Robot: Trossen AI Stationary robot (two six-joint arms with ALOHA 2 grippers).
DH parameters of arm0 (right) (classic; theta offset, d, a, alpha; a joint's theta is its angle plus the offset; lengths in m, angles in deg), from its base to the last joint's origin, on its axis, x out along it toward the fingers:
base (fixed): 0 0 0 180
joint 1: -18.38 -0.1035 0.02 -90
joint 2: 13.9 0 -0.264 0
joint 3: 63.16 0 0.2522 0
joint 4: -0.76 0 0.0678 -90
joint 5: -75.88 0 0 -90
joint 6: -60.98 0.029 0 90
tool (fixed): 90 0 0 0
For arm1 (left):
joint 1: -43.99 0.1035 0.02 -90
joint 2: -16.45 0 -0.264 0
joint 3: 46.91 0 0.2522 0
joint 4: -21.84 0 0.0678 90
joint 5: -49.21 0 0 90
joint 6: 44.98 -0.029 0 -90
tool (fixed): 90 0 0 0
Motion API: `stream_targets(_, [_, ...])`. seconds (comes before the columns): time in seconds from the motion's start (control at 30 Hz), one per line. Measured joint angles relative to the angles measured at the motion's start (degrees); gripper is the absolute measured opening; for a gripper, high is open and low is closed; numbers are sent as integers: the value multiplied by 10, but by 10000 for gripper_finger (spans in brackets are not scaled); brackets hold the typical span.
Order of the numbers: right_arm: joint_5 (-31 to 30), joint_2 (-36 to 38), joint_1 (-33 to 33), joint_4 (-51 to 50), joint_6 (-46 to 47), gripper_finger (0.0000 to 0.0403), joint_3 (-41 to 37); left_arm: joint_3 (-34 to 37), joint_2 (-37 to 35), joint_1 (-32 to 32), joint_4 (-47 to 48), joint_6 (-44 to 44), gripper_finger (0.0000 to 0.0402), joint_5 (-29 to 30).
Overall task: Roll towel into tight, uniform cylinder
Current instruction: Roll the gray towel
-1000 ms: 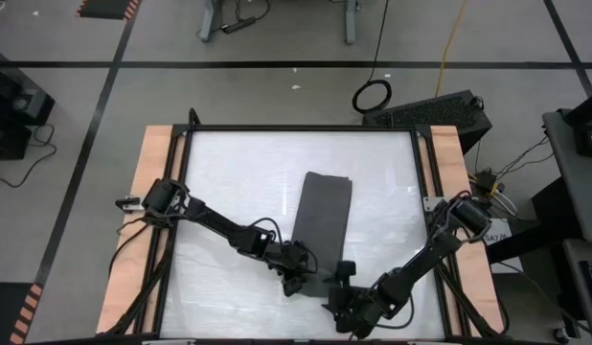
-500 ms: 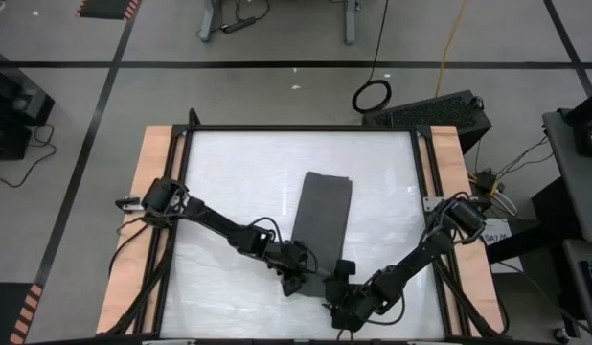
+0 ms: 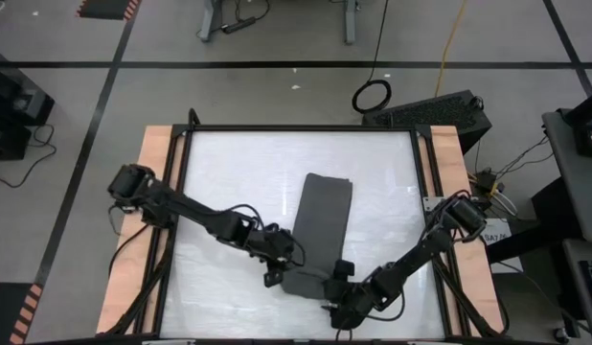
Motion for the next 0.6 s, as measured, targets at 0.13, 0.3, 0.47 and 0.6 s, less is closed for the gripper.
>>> stream_targets(0.13, [11, -1, 7, 6, -1, 314, 0, -2, -17, -46, -21, -97, 212, 39])
stream_targets(0.3, [16, -1, 10, 8, -1, 314, 0, 12, 19, -118, -63, -137, 241, 121])
stream_targets(0.47, [18, -2, 10, 18, -7, 313, -1, 12, 70, -158, -167, -182, 251, 176])
stream_targets(0.6, [16, -2, 10, 21, -11, 307, -1, 12, 122, -143, -210, -195, 251, 171])
